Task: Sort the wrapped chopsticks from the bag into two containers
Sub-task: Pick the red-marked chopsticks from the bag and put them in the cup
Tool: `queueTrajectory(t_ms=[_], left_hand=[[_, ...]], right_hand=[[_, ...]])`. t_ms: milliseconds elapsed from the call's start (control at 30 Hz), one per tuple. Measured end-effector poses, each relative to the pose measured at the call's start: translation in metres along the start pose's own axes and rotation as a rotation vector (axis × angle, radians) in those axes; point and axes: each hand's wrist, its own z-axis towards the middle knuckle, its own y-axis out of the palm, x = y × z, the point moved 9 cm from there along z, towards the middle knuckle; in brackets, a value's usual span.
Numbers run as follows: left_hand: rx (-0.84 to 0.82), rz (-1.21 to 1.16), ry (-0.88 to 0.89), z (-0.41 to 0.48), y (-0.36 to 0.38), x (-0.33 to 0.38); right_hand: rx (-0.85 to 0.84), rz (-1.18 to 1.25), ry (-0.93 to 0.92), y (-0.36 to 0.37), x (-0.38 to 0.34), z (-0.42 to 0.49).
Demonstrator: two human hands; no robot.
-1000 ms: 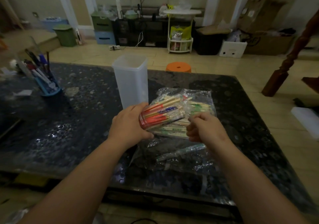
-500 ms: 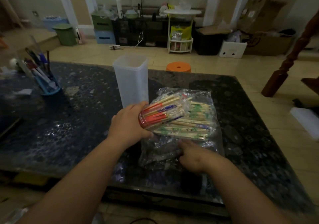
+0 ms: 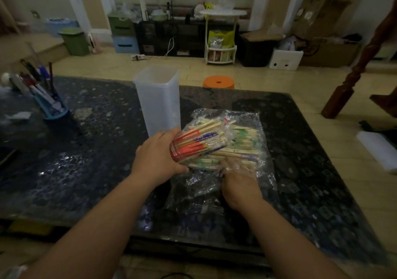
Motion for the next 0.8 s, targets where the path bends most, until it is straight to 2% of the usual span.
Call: queueTrajectory(t_ms=[133, 400, 533, 700, 800], left_hand=[[-0.011, -0.012, 0.002, 0.001, 0.004, 0.001], [-0.001, -0.031, 0.002, 0.001, 0.001, 0.000], [-0.002, -0.033, 0.001, 0.000, 0.001, -0.002], [-0.003, -0.036, 0.001, 0.002, 0.000, -0.003], [-0.003, -0.040, 0.007, 0.003, 0.000, -0.002]], right_hand=[[-0.001, -0.088, 0.041, -0.001, 0.002, 0.001], [0.045, -0.047, 0.026, 0.000, 0.001, 0.000], [-0.015, -0.001, 0.047, 0.007, 0.001, 0.003], [0.059, -0.037, 0.043, -0.004, -0.001, 0.001], [0.028, -0.040, 0.048, -0.002, -0.002, 0.001]])
